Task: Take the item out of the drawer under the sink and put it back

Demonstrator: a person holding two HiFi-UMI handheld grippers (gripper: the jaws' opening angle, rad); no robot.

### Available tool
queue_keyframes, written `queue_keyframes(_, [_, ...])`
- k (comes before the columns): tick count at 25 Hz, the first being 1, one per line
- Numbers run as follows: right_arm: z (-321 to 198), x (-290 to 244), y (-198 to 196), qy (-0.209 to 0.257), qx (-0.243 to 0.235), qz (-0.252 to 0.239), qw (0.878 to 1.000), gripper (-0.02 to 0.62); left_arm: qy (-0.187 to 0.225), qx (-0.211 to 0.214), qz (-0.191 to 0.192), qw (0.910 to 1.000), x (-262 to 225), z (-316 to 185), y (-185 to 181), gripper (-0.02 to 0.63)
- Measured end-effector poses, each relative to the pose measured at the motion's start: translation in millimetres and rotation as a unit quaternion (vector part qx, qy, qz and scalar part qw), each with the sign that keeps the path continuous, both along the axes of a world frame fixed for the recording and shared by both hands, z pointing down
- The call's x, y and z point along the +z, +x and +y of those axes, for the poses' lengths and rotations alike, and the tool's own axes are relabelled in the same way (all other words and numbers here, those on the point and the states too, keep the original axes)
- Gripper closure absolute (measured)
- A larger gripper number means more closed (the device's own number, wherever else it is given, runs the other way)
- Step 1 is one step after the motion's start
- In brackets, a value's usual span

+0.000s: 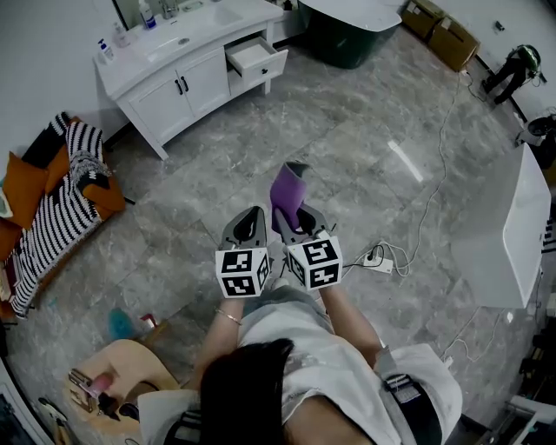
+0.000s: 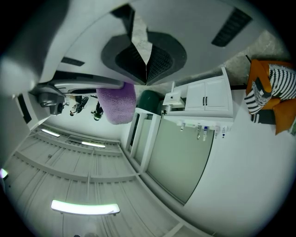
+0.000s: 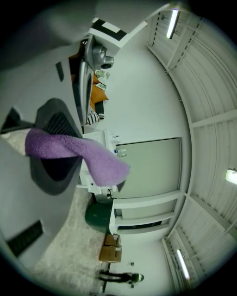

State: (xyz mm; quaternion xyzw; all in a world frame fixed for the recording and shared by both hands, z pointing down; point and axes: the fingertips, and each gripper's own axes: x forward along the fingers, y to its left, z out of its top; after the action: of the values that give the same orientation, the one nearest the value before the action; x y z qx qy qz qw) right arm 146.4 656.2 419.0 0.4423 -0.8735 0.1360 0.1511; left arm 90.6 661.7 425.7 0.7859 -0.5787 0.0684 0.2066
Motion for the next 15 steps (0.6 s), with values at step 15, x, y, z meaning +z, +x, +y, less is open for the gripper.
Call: queue_keyframes(15, [-63.8,11.1,-4.0,-0.009,0.023,0.008,1.000,0.500,-0.010,0.024,0.002,0.9997,16.7,-67.6,-4.9,0.603])
